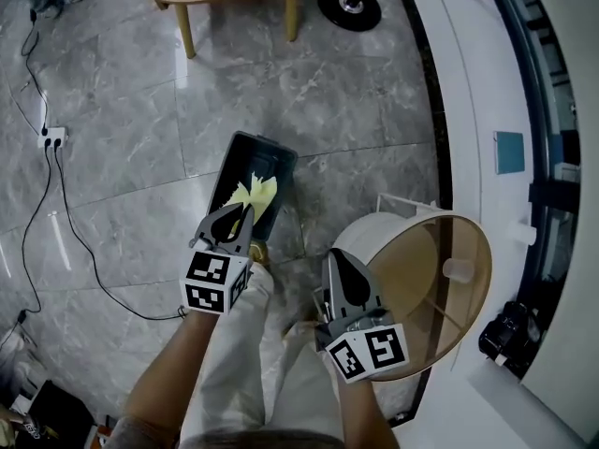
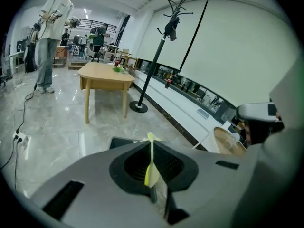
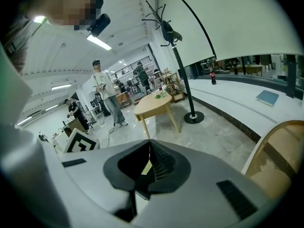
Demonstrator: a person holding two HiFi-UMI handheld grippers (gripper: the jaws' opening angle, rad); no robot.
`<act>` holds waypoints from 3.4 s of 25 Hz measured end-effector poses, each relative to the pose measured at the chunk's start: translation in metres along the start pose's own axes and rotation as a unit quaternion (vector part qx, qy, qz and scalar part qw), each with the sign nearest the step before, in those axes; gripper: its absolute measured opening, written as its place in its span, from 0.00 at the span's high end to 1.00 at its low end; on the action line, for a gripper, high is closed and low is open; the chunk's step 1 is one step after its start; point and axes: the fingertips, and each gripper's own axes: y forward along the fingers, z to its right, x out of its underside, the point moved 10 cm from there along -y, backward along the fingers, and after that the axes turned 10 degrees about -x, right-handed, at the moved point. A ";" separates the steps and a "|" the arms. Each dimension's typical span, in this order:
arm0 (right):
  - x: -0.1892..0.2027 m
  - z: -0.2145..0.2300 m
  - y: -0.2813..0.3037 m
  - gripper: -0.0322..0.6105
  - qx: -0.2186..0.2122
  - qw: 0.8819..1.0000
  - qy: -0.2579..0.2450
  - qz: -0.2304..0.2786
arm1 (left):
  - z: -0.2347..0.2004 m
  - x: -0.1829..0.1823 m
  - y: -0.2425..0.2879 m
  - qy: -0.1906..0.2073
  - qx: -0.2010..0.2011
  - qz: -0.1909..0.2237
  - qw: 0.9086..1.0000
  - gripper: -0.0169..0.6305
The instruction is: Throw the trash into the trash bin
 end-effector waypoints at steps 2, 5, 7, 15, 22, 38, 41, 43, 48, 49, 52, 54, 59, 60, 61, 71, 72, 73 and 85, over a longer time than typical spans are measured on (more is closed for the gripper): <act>0.003 0.005 0.002 0.92 0.001 1.000 0.003 -0.003 | 0.001 0.004 0.009 0.003 -0.004 -0.004 1.000 0.93; 0.003 0.009 0.006 0.92 0.000 1.000 0.006 -0.006 | 0.005 0.005 0.016 0.012 -0.013 -0.005 1.000 0.93; 0.003 0.010 0.007 0.92 -0.002 1.000 0.009 -0.006 | 0.006 0.005 0.018 0.009 -0.020 -0.005 1.000 0.93; -0.001 0.014 0.010 0.92 -0.008 1.000 0.014 -0.005 | 0.006 -0.001 0.024 0.010 -0.053 -0.002 0.999 0.92; 0.002 0.017 0.008 0.92 -0.010 1.000 0.016 -0.006 | 0.004 0.000 0.027 0.012 -0.072 -0.011 0.997 0.62; -0.010 0.024 -0.034 0.92 0.008 1.000 0.017 0.025 | 0.048 -0.021 0.012 0.027 -0.051 0.005 0.998 0.68; -0.011 0.028 -0.052 0.92 0.016 0.999 0.018 0.032 | 0.063 -0.024 0.006 0.031 -0.046 0.009 0.998 0.92; -0.012 0.033 -0.064 0.92 0.023 0.999 0.019 0.039 | 0.076 -0.026 0.005 0.036 -0.037 0.009 0.999 0.94; -0.015 0.043 -0.095 0.92 0.047 0.997 0.024 0.061 | 0.110 -0.031 0.002 0.051 -0.016 0.007 0.999 0.94; -0.016 0.045 -0.102 0.92 0.051 0.996 0.025 0.066 | 0.117 -0.032 0.001 0.053 -0.011 0.006 0.998 0.94; -0.017 0.052 -0.125 0.92 0.069 0.994 0.027 0.081 | 0.145 -0.034 0.001 0.064 0.007 0.007 0.998 0.94; -0.016 0.057 -0.143 0.92 0.085 0.992 0.030 0.091 | 0.167 -0.034 0.001 0.071 0.023 0.006 0.997 0.94; -0.010 0.073 -0.198 0.92 0.132 0.984 0.042 0.116 | 0.236 -0.029 0.002 0.098 0.073 -0.001 0.992 0.94; -0.007 0.077 -0.211 0.92 0.143 0.981 0.045 0.120 | 0.252 -0.027 0.002 0.107 0.084 -0.003 0.991 0.94; -0.004 0.081 -0.224 0.92 0.155 0.979 0.049 0.125 | 0.268 -0.024 0.003 0.117 0.096 -0.005 0.988 0.94; 0.038 0.112 -0.348 0.92 0.258 0.948 0.093 0.160 | 0.414 0.010 0.004 0.184 0.194 -0.023 0.963 0.94; 0.042 0.114 -0.357 0.92 0.265 0.946 0.096 0.162 | 0.426 0.014 0.004 0.188 0.202 -0.025 0.961 0.94; 0.047 0.117 -0.366 0.92 0.273 0.943 0.100 0.164 | 0.437 0.017 0.004 0.193 0.209 -0.025 0.958 0.94; 0.071 0.130 -0.410 0.92 0.297 0.927 0.131 0.188 | 0.499 0.025 0.010 0.246 0.243 -0.016 0.938 0.81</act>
